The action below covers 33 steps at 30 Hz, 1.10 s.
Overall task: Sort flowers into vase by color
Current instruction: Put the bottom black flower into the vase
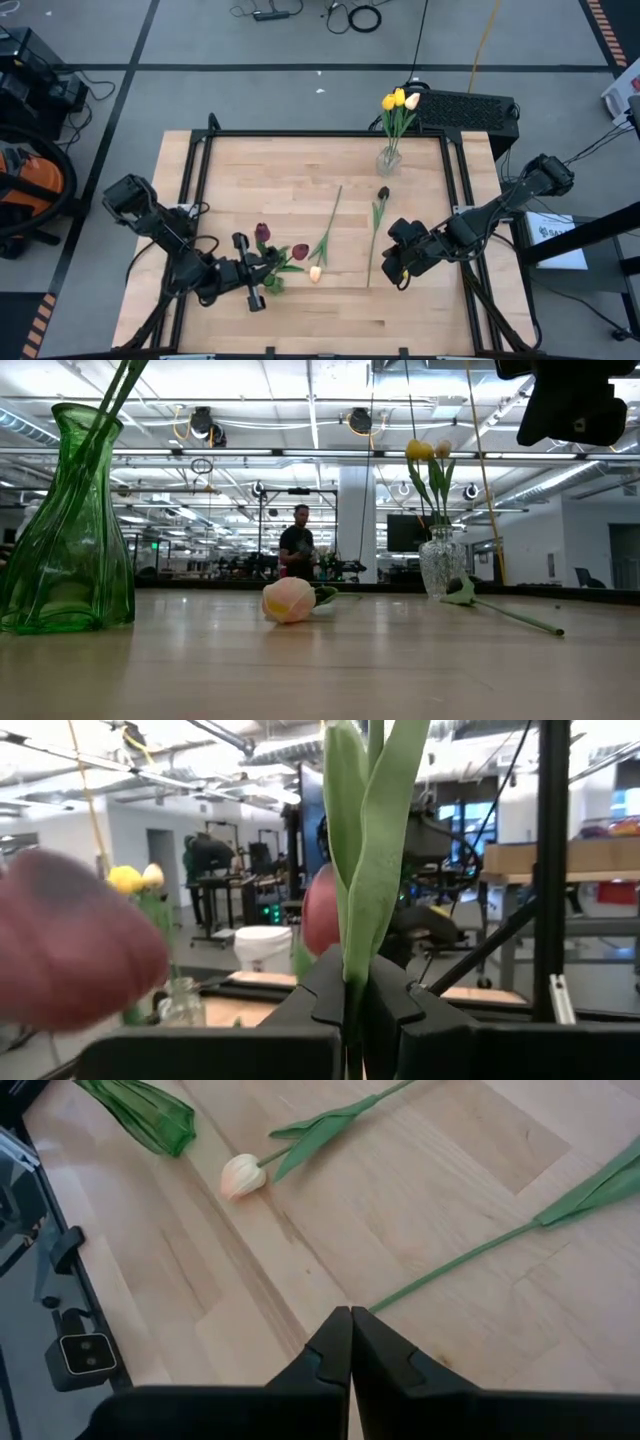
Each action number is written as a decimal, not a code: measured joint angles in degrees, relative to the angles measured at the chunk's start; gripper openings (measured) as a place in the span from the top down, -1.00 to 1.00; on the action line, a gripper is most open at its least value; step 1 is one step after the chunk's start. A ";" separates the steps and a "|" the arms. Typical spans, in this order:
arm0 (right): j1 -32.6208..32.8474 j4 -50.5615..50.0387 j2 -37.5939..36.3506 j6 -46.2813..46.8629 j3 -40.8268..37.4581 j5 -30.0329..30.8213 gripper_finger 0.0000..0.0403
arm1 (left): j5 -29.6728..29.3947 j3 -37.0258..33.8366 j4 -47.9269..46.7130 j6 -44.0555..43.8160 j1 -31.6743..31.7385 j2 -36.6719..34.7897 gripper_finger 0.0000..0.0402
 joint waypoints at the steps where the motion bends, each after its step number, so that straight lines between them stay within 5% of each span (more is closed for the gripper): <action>1: -0.06 0.00 0.00 0.00 0.00 0.00 1.00 | -1.22 0.00 -0.03 -0.01 -0.40 0.01 0.94; 12: -0.44 0.18 0.00 0.00 0.00 0.02 1.00 | -6.71 -2.51 -0.87 -3.67 -2.85 -0.01 0.94; 33: -3.62 2.70 0.02 -1.72 0.00 0.31 1.00 | -0.49 -7.43 -2.14 -16.52 -1.42 -0.01 0.93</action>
